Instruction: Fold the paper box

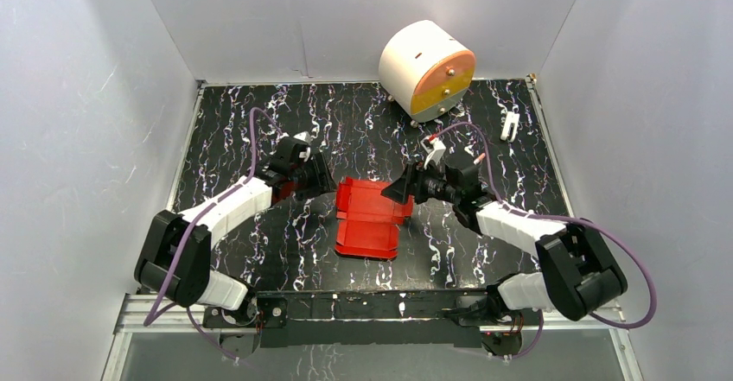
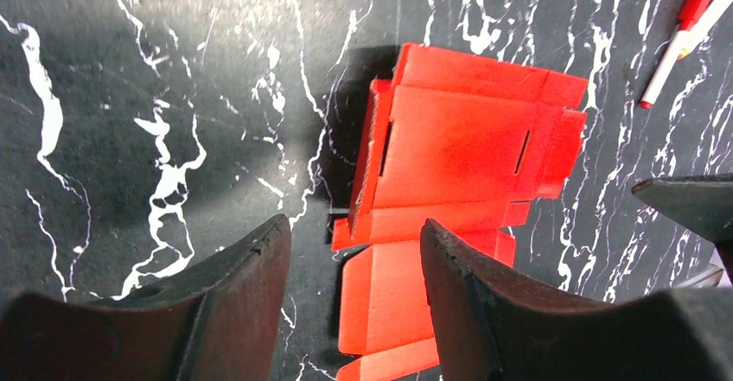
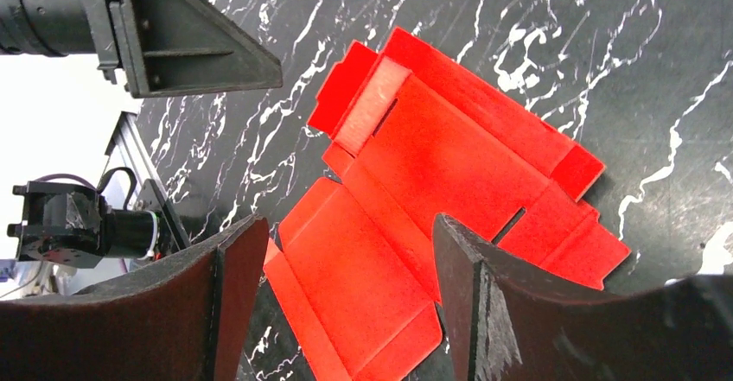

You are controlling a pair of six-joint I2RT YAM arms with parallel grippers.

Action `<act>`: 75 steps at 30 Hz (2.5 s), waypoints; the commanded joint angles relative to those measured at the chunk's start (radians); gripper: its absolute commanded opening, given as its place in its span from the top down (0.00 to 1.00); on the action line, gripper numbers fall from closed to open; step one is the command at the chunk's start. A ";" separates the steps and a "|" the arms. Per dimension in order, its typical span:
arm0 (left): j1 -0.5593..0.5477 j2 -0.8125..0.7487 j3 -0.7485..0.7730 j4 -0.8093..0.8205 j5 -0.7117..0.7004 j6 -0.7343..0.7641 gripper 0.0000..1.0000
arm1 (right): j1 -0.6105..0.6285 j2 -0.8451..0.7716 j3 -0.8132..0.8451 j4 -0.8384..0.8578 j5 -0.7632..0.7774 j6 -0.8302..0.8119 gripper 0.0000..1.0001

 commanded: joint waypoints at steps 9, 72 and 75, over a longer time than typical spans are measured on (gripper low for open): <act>0.024 0.036 -0.131 0.110 0.219 -0.093 0.40 | 0.014 0.155 0.023 0.062 0.015 0.083 0.27; -0.049 -0.010 -0.030 -0.018 0.050 -0.032 0.50 | 0.075 0.070 0.149 -0.301 0.226 -0.033 0.27; -0.044 0.023 -0.023 0.005 0.083 -0.032 0.49 | 0.073 0.037 0.127 -0.356 0.298 -0.022 0.27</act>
